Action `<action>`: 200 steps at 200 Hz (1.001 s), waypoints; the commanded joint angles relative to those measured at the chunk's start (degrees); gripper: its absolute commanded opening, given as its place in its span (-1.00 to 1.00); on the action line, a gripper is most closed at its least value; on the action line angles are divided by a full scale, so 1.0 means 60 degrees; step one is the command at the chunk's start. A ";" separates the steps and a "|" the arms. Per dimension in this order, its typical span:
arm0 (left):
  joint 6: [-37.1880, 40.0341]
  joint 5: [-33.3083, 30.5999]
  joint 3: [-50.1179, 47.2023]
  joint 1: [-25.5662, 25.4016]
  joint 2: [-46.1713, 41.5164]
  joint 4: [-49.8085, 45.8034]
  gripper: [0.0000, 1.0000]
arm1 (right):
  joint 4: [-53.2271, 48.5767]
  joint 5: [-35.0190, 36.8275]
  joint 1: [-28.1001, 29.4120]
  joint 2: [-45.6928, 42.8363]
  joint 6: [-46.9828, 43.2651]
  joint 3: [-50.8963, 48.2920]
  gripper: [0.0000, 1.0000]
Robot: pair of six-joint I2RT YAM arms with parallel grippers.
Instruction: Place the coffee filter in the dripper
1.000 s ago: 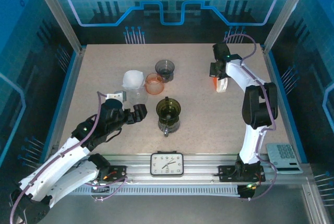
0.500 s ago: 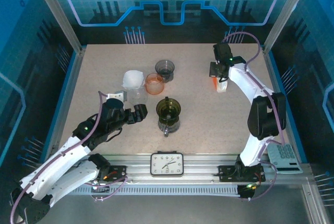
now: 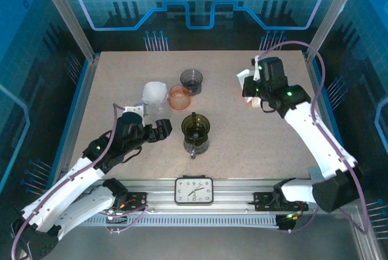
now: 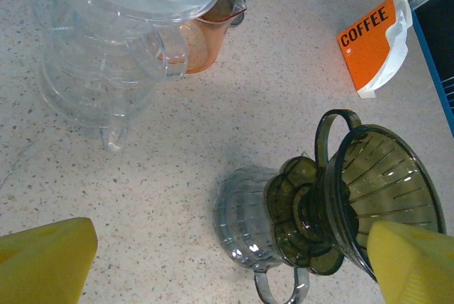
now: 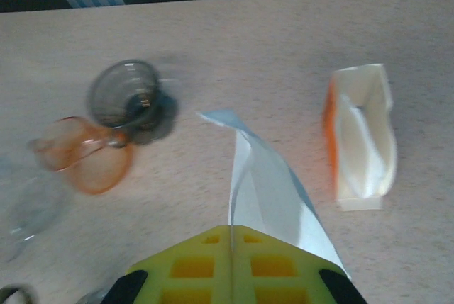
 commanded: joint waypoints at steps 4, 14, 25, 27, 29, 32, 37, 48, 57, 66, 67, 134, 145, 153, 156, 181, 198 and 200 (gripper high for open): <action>0.0191 0.0386 0.0414 0.0068 0.0204 -0.0469 0.98 | -0.0637 -0.2304 0.0281 -0.0739 -0.0272 -0.0145 -1.00; 0.0201 0.0545 0.0437 0.0067 0.0285 -0.0525 0.98 | -0.1065 -0.2865 0.0530 -0.0859 -0.0427 0.0013 -1.00; 0.0244 0.0772 0.0445 0.0067 0.0348 -0.0486 0.98 | -0.1607 -0.3176 0.0958 -0.0881 -0.0609 0.0258 -1.00; 0.0247 0.0802 0.0445 0.0068 0.0346 -0.0483 0.98 | -0.1712 -0.3203 0.1049 -0.0872 -0.0661 0.0320 -1.00; 0.0248 0.0846 0.0449 0.0064 0.0364 -0.0471 0.98 | -0.1818 -0.3232 0.1156 -0.0859 -0.0692 0.0365 -1.00; 0.0248 0.0898 0.0457 0.0067 0.0371 -0.0456 0.98 | -0.1956 -0.3256 0.1295 -0.0831 -0.0741 0.0433 -1.00; 0.0249 0.0965 0.0467 0.0056 0.0401 -0.0440 0.98 | -0.2243 -0.3250 0.1571 -0.0767 -0.0802 0.0577 -1.00; 0.0217 0.1075 0.0487 0.0067 0.0477 -0.0409 0.98 | -0.2827 -0.3053 0.2146 -0.0571 -0.0904 0.0880 -1.00; 0.0230 0.1157 0.0531 0.0059 0.0540 -0.0387 0.98 | -0.3222 -0.2807 0.2557 -0.0418 -0.0920 0.1090 -1.00; 0.0227 0.1250 0.0571 0.0065 0.0612 -0.0375 0.98 | -0.3509 -0.2592 0.2889 -0.0277 -0.0907 0.1273 -1.00; 0.0230 0.1261 0.0574 0.0066 0.0623 -0.0377 0.98 | -0.3579 -0.2552 0.2956 -0.0238 -0.0893 0.1310 -1.00; 0.0307 0.1992 0.0573 0.0068 0.1013 -0.0247 0.98 | -0.5705 -0.1428 0.4127 0.1523 -0.1097 0.3279 -1.00; 0.0319 0.2061 0.0549 0.0057 0.1037 -0.0220 0.98 | -0.6022 -0.1350 0.4253 0.1901 -0.1162 0.3658 -1.00; 0.0322 0.2091 0.0526 0.0055 0.1029 -0.0203 0.98 | -0.6233 -0.1290 0.4355 0.2221 -0.1222 0.3929 -1.00; 0.0322 0.2106 0.0518 0.0066 0.1029 -0.0190 0.98 | -0.6327 -0.1264 0.4393 0.2323 -0.1243 0.4028 -1.00; 0.0335 0.2183 0.0494 0.0055 0.1002 -0.0196 0.98 | -0.6962 -0.1018 0.4751 0.3288 -0.1426 0.4915 -1.00; 0.0322 0.2266 0.0518 0.0074 0.0971 -0.0178 0.98 | -0.7300 -0.0876 0.4964 0.3850 -0.1553 0.5506 -1.00; 0.0322 0.2282 0.0511 0.0066 0.0967 -0.0182 0.98 | -0.7328 -0.0856 0.5006 0.3910 -0.1567 0.5576 -1.00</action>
